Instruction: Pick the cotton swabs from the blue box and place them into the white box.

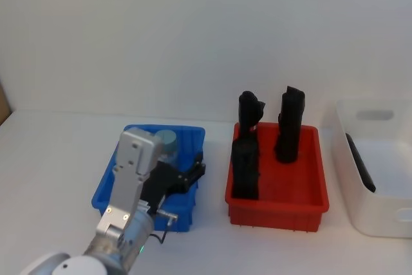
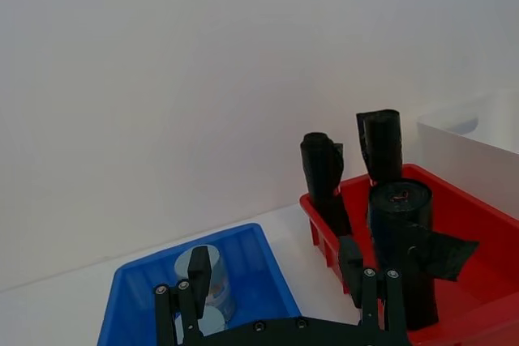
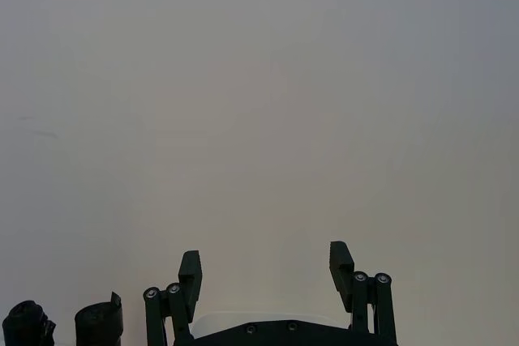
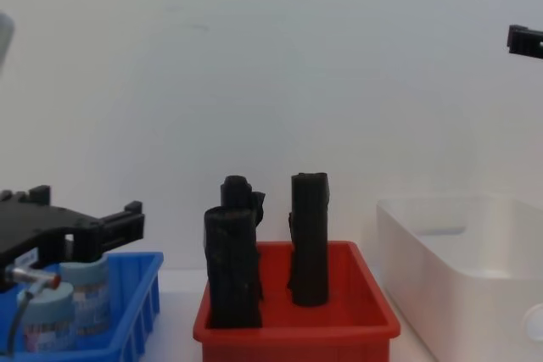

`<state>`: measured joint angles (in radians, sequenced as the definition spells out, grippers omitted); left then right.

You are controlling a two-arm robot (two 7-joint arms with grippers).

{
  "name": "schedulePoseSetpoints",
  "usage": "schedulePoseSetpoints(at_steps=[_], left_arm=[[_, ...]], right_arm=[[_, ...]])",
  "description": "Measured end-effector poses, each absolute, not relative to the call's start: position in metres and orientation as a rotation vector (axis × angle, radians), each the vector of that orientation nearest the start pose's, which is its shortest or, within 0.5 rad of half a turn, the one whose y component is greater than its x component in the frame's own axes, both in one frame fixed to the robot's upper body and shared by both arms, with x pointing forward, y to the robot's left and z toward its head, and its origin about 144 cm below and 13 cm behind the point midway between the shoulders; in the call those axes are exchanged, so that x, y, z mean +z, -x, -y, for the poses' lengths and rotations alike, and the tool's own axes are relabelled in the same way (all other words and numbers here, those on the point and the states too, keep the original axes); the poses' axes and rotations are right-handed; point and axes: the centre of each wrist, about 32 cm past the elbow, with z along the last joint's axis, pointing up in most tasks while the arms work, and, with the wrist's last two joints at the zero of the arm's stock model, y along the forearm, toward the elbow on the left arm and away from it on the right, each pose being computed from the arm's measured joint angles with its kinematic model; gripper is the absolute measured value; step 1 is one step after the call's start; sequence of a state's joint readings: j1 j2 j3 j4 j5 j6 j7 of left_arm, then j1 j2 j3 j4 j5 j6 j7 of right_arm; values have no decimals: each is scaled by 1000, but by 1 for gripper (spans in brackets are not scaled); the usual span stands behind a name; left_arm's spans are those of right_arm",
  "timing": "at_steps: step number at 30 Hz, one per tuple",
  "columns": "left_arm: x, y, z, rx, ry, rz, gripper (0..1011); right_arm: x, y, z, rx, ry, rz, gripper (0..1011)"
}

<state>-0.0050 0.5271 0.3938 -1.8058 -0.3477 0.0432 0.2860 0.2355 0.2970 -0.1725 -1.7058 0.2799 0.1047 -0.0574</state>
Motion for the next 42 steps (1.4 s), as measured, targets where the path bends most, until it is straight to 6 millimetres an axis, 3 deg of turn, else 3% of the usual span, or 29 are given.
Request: schedulePoseSetpoints(at_steps=[9,18,27,42], left_arm=[[1192,-465,-235,1335,-144,79,1002],[1197,-488,-241,1315,-193,26,1002],[1201,-491,-252,1335,-206,-3,1002],[1202,-475,-276,1393,-234,-66,1002]], right_arm=[[1261,-505,249,-1422,-137,189,1002],[1261,-505,249,-1422,-137,189,1002],[1261,-505,249,-1422,-137,189,1002],[1261,-505,249,-1422,-137,189,1002]])
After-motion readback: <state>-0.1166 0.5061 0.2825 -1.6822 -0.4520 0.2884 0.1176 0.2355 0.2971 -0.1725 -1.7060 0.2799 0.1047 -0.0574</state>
